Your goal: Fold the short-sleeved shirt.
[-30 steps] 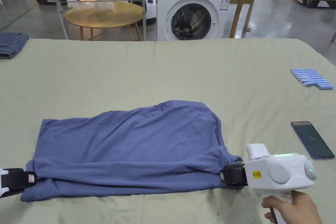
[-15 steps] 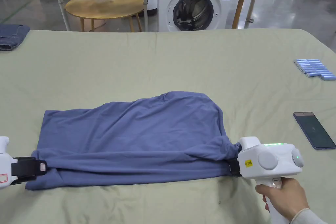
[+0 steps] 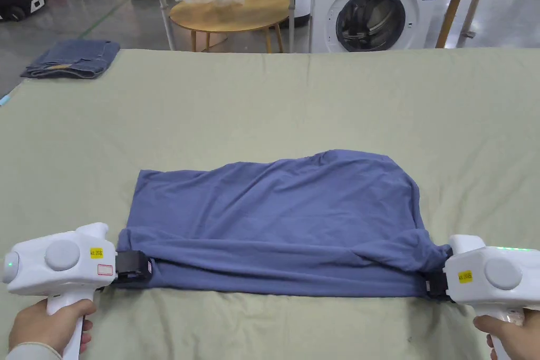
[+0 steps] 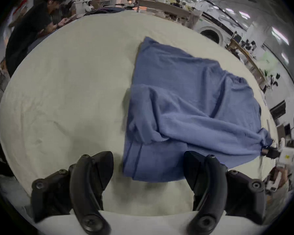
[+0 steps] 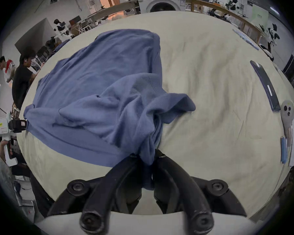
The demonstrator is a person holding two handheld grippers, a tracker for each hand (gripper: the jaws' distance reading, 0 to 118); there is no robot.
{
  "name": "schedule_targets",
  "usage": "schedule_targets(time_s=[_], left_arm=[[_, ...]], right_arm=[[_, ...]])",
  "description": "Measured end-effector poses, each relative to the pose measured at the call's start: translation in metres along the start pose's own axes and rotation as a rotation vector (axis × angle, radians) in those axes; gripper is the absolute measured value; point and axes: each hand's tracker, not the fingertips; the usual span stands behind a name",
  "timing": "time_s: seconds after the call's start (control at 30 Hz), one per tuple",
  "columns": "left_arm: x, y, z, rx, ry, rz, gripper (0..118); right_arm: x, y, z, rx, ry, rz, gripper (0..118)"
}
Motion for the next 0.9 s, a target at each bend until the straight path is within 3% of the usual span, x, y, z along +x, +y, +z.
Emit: schedule_targets(time_s=[0.03, 0.13, 0.2, 0.23, 0.3, 0.7, 0.9], left_arm=[[-0.001, 0.004, -0.008, -0.006, 0.036, -0.031, 84], [0.011, 0.001, -0.011, 0.026, 0.120, -0.120, 52], [0.012, 0.002, -0.004, 0.021, 0.111, -0.109, 4], [0.010, 0.004, 0.000, 0.028, 0.097, -0.099, 0], [0.013, 0.003, 0.009, 0.009, 0.024, -0.054, 0], [0.001, -0.020, 0.065, 0.065, -0.034, -0.113, 0], [-0.020, -0.054, 0.085, 0.067, -0.072, -0.091, 0]], right_arm=[[0.000, 0.000, 0.001, 0.000, -0.001, 0.001, 8], [-0.001, -0.001, 0.000, 0.003, -0.003, 0.001, 8], [-0.002, -0.001, 0.001, 0.005, -0.006, 0.002, 8], [-0.002, 0.000, 0.002, 0.005, -0.006, 0.000, 8], [-0.005, -0.003, 0.009, 0.007, -0.007, 0.003, 8], [-0.006, -0.029, 0.091, 0.075, -0.037, 0.139, 8], [0.007, -0.073, 0.110, 0.040, -0.035, 0.140, 8]])
